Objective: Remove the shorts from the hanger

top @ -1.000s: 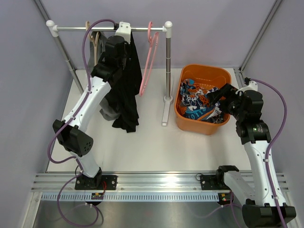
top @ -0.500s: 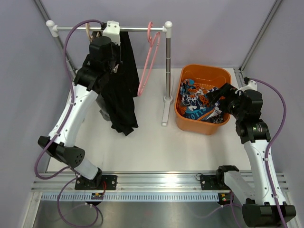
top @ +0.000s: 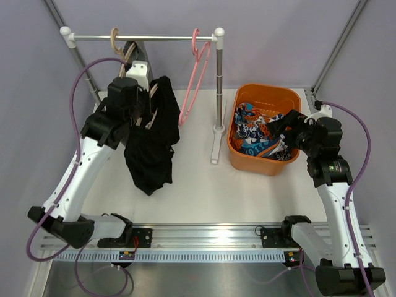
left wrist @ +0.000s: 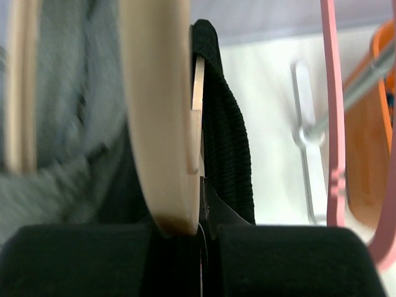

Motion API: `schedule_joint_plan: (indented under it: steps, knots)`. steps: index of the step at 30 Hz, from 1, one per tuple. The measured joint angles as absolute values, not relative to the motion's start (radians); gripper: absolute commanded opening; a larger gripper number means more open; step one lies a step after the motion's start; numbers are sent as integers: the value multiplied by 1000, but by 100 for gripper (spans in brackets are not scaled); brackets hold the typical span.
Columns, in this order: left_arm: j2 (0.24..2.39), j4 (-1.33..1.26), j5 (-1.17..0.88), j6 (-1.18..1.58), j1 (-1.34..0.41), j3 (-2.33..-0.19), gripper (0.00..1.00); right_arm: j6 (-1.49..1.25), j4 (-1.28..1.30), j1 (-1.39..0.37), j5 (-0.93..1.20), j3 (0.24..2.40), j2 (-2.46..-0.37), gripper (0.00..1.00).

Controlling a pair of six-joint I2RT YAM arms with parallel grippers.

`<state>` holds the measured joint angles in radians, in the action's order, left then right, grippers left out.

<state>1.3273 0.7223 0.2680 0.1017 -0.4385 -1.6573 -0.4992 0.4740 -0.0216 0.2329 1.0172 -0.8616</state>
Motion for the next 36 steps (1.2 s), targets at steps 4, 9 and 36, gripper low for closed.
schedule_joint_plan:
  steps: [4, 9, 36]
  knots:
    - [1231, 764, 276, 135, -521, -1515, 0, -471, 508, -25, 264, 1023, -862, 88]
    - [1176, 783, 340, 176, -746, -1370, 0, -447, 547, -80, 275, 1044, -871, 87]
    - [1008, 804, 208, 274, -1128, -1065, 0, -548, 637, -957, -201, 1130, -1136, 83]
